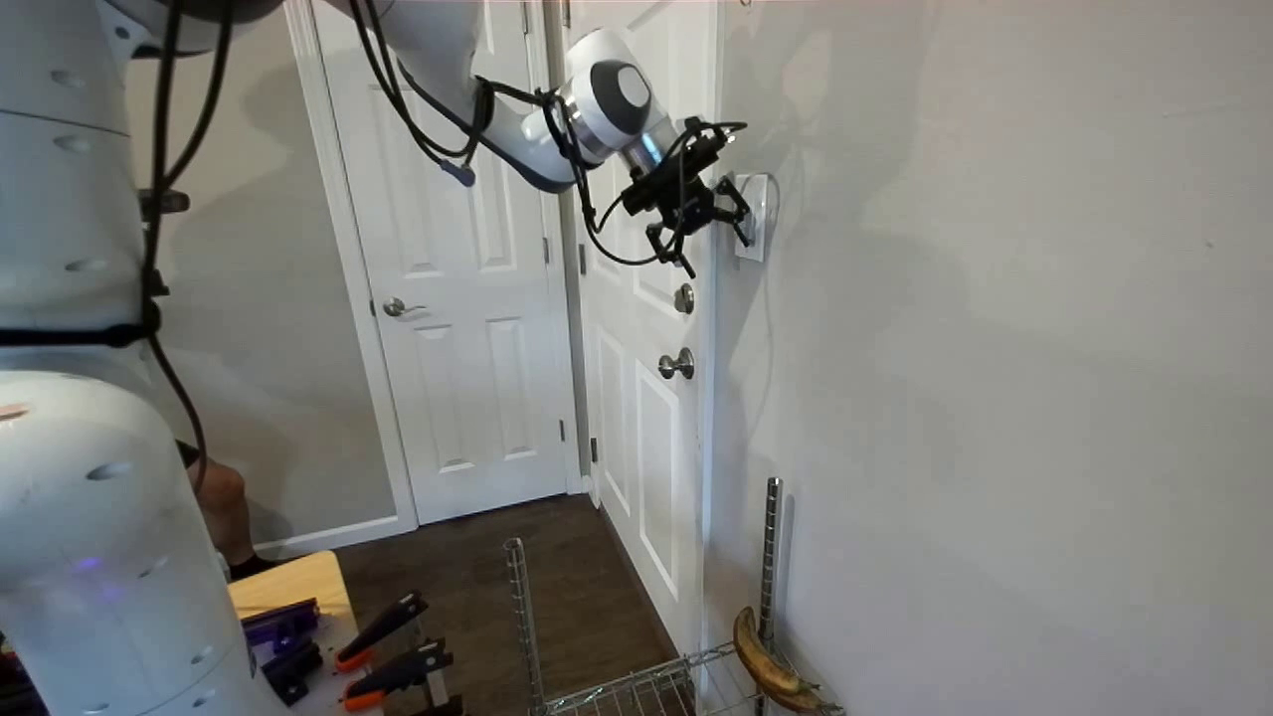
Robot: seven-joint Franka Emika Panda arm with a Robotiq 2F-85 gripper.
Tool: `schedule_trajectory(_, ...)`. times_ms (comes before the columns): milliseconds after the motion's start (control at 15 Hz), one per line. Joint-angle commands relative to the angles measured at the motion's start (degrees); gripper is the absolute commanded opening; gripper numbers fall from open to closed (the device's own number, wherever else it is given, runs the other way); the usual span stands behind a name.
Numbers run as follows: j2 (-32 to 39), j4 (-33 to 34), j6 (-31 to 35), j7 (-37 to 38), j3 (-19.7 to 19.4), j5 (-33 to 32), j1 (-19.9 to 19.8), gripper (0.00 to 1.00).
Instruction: Flip the switch on the wall
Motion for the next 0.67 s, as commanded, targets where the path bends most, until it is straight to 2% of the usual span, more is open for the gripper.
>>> schedule_trajectory(0,-0.6,-0.3,2.1,1.8,0.0,-3.5,0.1,1.0)
schedule_trajectory(333,-3.1,-2.7,-0.6,1.4,1.1,1.9,0.0,1.0)
schedule_trajectory(600,-8.9,-8.2,-2.0,6.2,2.2,3.8,0.8,1.0)
